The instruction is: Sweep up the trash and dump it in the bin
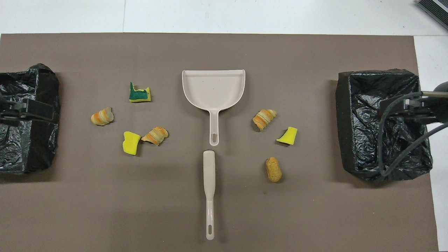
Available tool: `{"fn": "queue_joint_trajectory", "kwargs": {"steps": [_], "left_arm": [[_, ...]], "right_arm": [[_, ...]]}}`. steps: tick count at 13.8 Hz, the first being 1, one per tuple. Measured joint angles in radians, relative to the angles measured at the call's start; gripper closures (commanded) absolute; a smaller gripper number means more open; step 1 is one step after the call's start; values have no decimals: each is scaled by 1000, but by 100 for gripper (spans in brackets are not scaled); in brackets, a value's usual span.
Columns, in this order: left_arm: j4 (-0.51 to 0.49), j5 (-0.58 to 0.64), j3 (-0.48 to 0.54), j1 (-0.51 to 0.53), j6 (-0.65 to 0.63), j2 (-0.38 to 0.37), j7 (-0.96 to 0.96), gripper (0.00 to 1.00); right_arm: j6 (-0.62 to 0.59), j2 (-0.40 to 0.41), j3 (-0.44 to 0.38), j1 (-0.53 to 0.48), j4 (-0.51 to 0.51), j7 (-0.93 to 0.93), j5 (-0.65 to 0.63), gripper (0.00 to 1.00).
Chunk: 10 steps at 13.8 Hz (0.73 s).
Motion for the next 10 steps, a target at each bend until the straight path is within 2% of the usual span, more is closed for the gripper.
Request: {"fn": "queue_joint_trajectory", "kwargs": {"steps": [3,6,10], "left_arm": [[-133,-17,-11,-118,82,-43,-14,0],[-274,-18,-19,-275,175,-93,-164,0],[-425,-18,-21,-431,317,-110,-296,0]], "right_arm": [[-4,0,-5,0,0,0,0,0],[-4,0,-19,-1,0,0,0,0],[-4,1,-19,1,0,0,0,0]]}}
